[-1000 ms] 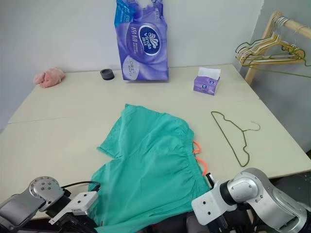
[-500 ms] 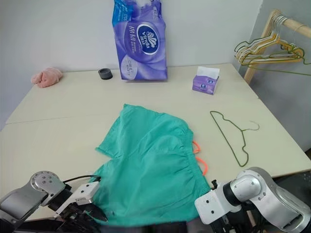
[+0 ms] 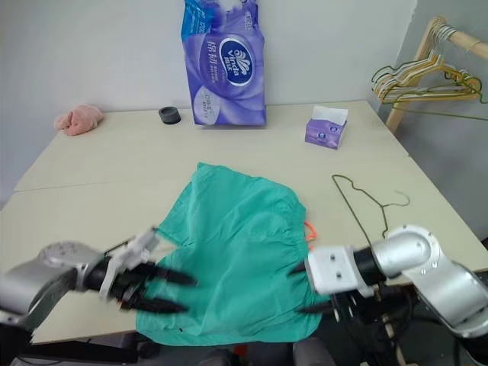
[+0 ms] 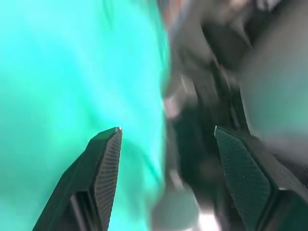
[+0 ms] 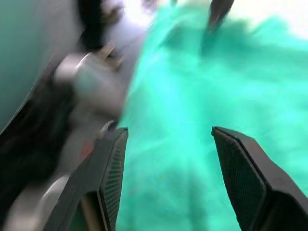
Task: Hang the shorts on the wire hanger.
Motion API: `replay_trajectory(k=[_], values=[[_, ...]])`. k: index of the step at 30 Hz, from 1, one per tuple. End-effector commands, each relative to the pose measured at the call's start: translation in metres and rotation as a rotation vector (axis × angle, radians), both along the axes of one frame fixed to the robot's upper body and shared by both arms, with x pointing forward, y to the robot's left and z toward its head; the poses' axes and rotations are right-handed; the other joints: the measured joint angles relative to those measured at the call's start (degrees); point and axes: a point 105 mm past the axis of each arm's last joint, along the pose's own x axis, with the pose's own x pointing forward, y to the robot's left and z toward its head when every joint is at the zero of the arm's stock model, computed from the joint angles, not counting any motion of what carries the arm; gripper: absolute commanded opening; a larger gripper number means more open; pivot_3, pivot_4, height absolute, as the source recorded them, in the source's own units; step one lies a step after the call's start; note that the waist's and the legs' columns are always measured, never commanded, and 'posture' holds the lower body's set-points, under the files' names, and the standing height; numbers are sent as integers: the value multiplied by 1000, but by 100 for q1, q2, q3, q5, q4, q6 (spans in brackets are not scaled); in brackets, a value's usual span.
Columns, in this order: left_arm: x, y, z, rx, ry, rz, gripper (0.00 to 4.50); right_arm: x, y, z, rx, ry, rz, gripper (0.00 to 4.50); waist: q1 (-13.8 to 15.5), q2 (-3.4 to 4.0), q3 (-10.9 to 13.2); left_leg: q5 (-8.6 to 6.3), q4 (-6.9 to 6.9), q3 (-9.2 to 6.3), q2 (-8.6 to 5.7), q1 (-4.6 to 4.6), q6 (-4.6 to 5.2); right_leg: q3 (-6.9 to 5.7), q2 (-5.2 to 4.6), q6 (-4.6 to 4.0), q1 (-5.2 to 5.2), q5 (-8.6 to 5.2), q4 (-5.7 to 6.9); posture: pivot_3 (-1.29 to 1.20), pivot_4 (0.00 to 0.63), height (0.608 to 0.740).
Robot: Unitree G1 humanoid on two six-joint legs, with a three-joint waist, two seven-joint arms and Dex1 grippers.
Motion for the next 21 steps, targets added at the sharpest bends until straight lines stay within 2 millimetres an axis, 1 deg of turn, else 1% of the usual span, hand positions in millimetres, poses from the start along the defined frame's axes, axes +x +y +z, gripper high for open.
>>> replay_trajectory(k=[1,2,3,4,5,6,8,10,12,14,15,16,17,18,20,21], values=[[31,-1,8,-39,-67,144,3256,38,1,8,122,-71,-205,2959,-7,1,0,0,-1,-1,1,0,0,0,2,-1,-1,-1,0,-119,74,740],[49,0,8,-43,-115,234,3256,52,1,6,147,-98,-275,2959,-9,1,0,0,-4,2,-2,-4,0,4,7,-3,-8,1,0,-119,74,740],[63,-1,9,-53,-136,294,3256,62,0,4,160,-122,-332,2959,-5,3,0,0,-6,2,-2,-4,0,5,9,-6,-9,2,1,-119,74,740],[79,-3,6,-31,-199,353,3256,78,-3,1,192,-158,-429,2959,0,3,-1,0,-5,-1,-1,-7,0,3,10,-9,-13,1,4,-119,70,740],[92,-5,2,-3,-246,401,3256,89,-7,-2,208,-173,-511,2959,4,1,-3,0,-6,-2,1,-10,0,4,14,-14,-16,4,2,-121,69,740],[97,-11,0,1,-268,405,3256,97,-11,-4,223,-196,-574,2959,4,1,-3,0,-4,-4,2,-12,0,2,16,-30,-17,14,2,-124,69,740],[99,-24,0,-27,-287,394,3256,104,-19,-4,265,-216,-665,2959,3,2,-3,1,-6,0,1,-20,-1,9,15,-47,-26,24,2,-130,71,740],[97,-37,-2,-26,-328,365,3256,108,-30,-2,326,-215,-760,2959,3,3,-3,0,-4,-5,4,-31,-4,9,12,-49,-32,25,2,-132,72,740],[87,-52,0,-21,-373,275,3256,109,-46,-1,356,-221,-860,2959,5,3,-4,-3,-5,-11,6,-41,-8,6,9,-49,-38,25,0,-138,74,740],[75,-64,7,-56,-363,194,3256,107,-64,-5,354,-214,-959,2959,5,5,-5,-3,-3,-18,11,-81,-11,2,7,-50,-74,25,2,-142,77,740],[71,-67,9,-66,-358,169,3256,105,-70,-6,351,-211,-986,2959,5,6,-6,-3,-1,-21,14,-101,-11,2,4,-50,-97,26,6,-146,77,740],[66,-70,11,-64,-365,131,3256,103,-79,-9,338,-202,-1042,2959,4,9,-7,-2,1,-22,13,-113,-12,5,2,-50,-111,26,11,-152,80,740],[61,-72,12,-51,-381,83,3256,101,-92,-14,315,-187,-1117,2959,1,12,-9,-3,1,-20,12,-114,-11,7,2,-50,-113,26,12,-158,81,740],[56,-74,11,-22,-402,23,3256,97,-110,-22,273,-153,-1229,2959,-3,15,-9,-3,1,-18,10,-113,-11,6,2,-50,-113,26,13,-164,83,740],[51,-76,8,34,-460,-80,3256,85,-129,-33,224,-112,-1313,2959,-1,20,-11,-2,0,-8,4,-111,-12,5,6,-50,-112,26,16,-172,86,740],[50,-77,7,53,-482,-114,3256,81,-135,-37,201,-102,-1326,2959,-1,24,-13,-1,2,-5,0,-110,-12,3,8,-50,-111,27,16,-175,88,740]])
